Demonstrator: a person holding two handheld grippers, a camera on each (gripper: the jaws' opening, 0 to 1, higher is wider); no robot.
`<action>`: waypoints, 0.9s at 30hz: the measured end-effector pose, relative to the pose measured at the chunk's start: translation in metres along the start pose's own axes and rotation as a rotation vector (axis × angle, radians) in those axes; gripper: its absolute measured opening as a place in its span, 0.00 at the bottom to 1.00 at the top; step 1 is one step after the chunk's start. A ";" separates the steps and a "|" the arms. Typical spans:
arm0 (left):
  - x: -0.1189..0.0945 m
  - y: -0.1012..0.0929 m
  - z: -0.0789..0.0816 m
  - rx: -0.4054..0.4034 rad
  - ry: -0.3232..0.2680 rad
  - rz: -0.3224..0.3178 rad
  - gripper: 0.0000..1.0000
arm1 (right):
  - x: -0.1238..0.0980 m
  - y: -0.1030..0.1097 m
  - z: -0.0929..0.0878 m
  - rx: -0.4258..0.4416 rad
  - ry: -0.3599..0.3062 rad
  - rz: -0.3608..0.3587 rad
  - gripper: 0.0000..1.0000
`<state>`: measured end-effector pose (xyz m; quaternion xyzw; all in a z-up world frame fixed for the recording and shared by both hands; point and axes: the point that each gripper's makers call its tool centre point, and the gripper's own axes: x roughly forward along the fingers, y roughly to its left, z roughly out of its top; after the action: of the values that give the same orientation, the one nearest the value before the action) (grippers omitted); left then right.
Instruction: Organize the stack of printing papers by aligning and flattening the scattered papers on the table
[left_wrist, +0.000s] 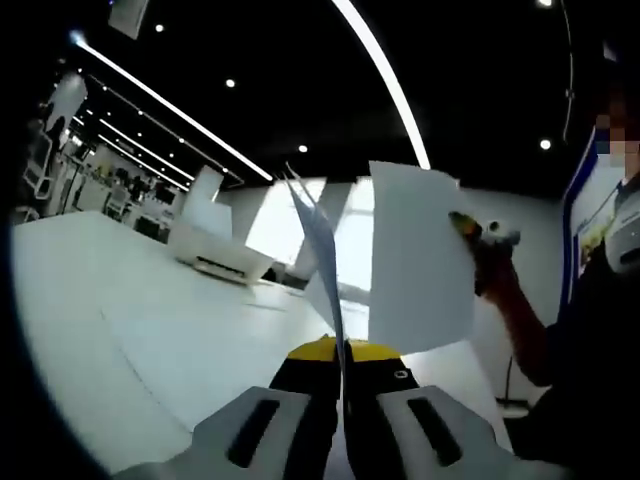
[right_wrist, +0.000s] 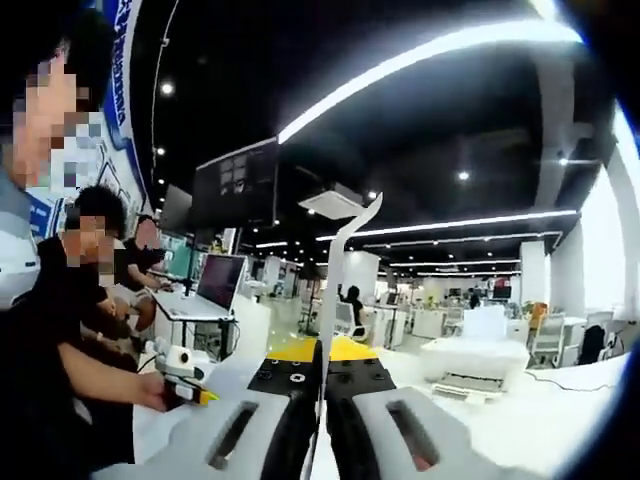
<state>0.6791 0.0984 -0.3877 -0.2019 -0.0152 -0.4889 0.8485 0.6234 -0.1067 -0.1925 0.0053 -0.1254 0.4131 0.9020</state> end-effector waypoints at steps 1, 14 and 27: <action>0.000 0.000 0.000 0.001 0.000 0.000 0.06 | 0.000 0.003 0.000 0.013 -0.002 0.014 0.00; -0.001 0.002 0.001 -0.001 -0.001 -0.003 0.06 | -0.009 0.037 -0.003 0.301 -0.062 0.235 0.00; -0.002 0.002 0.001 0.001 -0.002 -0.003 0.06 | -0.017 0.061 -0.020 0.596 -0.107 0.402 0.00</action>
<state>0.6804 0.1013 -0.3878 -0.2020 -0.0163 -0.4899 0.8479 0.5719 -0.0769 -0.2211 0.2648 -0.0451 0.5997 0.7538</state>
